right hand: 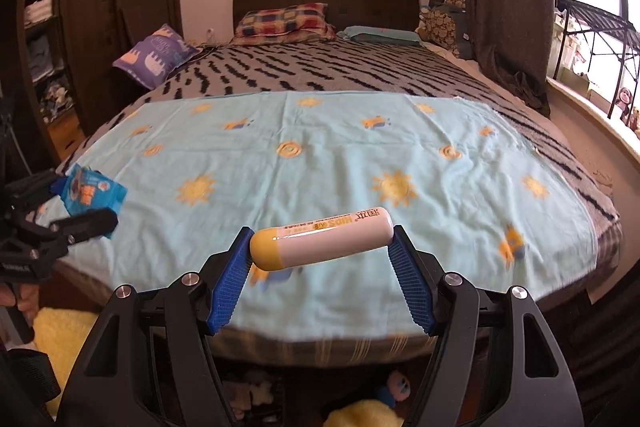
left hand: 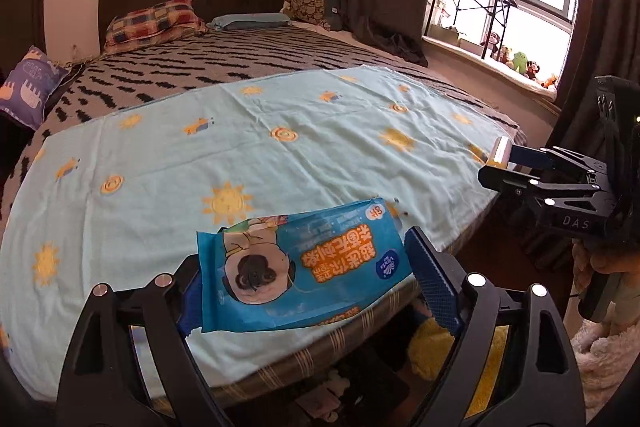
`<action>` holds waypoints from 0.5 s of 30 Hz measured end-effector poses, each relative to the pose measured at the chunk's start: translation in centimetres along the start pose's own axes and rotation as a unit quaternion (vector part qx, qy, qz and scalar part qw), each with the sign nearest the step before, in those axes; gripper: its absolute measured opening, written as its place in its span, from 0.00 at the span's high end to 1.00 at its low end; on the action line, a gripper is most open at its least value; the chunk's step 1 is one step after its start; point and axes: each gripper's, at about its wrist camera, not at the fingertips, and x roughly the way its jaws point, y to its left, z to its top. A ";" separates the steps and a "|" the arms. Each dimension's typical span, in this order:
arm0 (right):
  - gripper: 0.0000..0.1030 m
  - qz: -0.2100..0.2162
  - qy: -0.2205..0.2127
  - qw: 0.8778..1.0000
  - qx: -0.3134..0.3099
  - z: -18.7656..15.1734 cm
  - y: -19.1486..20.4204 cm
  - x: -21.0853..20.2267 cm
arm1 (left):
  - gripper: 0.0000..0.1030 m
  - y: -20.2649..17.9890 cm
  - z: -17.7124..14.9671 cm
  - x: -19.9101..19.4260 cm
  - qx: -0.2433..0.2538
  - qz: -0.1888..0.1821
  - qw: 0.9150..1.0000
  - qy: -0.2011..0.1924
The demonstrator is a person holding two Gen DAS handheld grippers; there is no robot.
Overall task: Collect trash
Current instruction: 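Lower both tools to the bin and open them to drop the tube and wipes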
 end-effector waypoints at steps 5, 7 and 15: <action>0.33 0.016 0.009 1.000 0.011 -4.1 1.7 -1.6 | 0.21 -0.7 -5.5 -0.9 -0.019 0.005 1.000 0.020; 0.33 0.025 0.022 0.999 0.014 -5.8 2.3 -1.5 | 0.21 -0.9 -7.7 -1.0 -0.026 0.003 0.999 0.033; 0.33 0.063 0.090 0.993 0.039 -12.4 4.3 2.2 | 0.21 -1.5 -15.8 2.6 -0.049 0.011 0.992 0.115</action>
